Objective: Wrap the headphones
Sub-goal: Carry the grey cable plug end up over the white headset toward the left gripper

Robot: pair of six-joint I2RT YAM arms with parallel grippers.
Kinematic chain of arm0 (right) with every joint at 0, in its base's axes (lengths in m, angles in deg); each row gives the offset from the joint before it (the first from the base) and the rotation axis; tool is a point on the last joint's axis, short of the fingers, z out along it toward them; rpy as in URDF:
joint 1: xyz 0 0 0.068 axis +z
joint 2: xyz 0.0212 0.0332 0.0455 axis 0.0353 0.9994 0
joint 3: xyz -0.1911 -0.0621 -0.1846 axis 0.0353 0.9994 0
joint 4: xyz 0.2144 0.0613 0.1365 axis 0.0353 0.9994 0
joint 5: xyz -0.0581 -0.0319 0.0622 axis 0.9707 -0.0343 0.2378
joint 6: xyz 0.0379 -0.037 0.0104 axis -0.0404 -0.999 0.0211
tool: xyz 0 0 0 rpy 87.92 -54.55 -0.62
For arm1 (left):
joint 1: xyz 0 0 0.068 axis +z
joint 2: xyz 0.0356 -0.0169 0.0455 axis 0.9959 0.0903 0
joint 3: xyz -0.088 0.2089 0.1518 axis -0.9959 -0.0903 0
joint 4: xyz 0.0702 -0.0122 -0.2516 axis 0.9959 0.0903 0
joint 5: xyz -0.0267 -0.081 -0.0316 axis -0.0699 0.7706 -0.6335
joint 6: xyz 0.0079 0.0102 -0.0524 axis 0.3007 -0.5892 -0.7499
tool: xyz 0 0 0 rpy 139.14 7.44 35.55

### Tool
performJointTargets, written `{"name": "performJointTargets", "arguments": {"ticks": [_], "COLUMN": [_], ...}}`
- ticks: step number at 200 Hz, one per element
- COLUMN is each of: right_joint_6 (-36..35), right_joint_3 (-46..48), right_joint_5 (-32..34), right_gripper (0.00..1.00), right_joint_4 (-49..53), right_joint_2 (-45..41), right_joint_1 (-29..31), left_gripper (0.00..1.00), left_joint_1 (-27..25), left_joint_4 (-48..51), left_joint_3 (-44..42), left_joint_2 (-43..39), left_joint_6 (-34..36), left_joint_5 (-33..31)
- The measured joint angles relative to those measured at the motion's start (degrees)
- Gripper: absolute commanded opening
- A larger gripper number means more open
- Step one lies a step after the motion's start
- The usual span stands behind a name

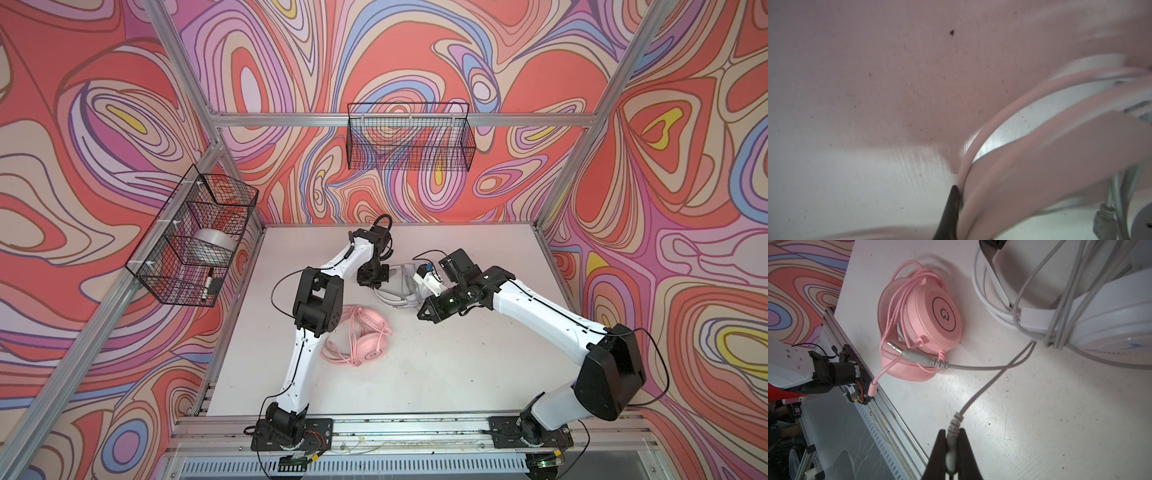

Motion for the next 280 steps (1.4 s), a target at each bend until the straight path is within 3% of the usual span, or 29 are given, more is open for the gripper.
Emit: {"name": "performJointTargets", "arguments": {"ticks": [94,167,280], "right_joint_6": [11.0,18.8,19.8], "right_joint_3": [-6.2,-9.0,-20.4], "right_joint_5": [-5.3,-7.5,-2.8], "right_gripper": [0.0,0.0,0.0], "right_joint_4": [-8.8,-13.9,-6.3], "right_joint_2": [8.3,16.1,27.6], "right_joint_1": [-10.8,-10.9,-10.9], "left_gripper": [0.0,0.0,0.0], "left_joint_1": [-2.2,-3.3,-3.8], "left_joint_4": [-1.6,-2.2,-5.0], "left_joint_3": [0.8,0.8,-3.0], "left_joint_2": [0.2,0.2,-0.3], "left_joint_6": [1.8,2.0,-0.6], "left_joint_5": [-0.4,-0.5,0.6]}}
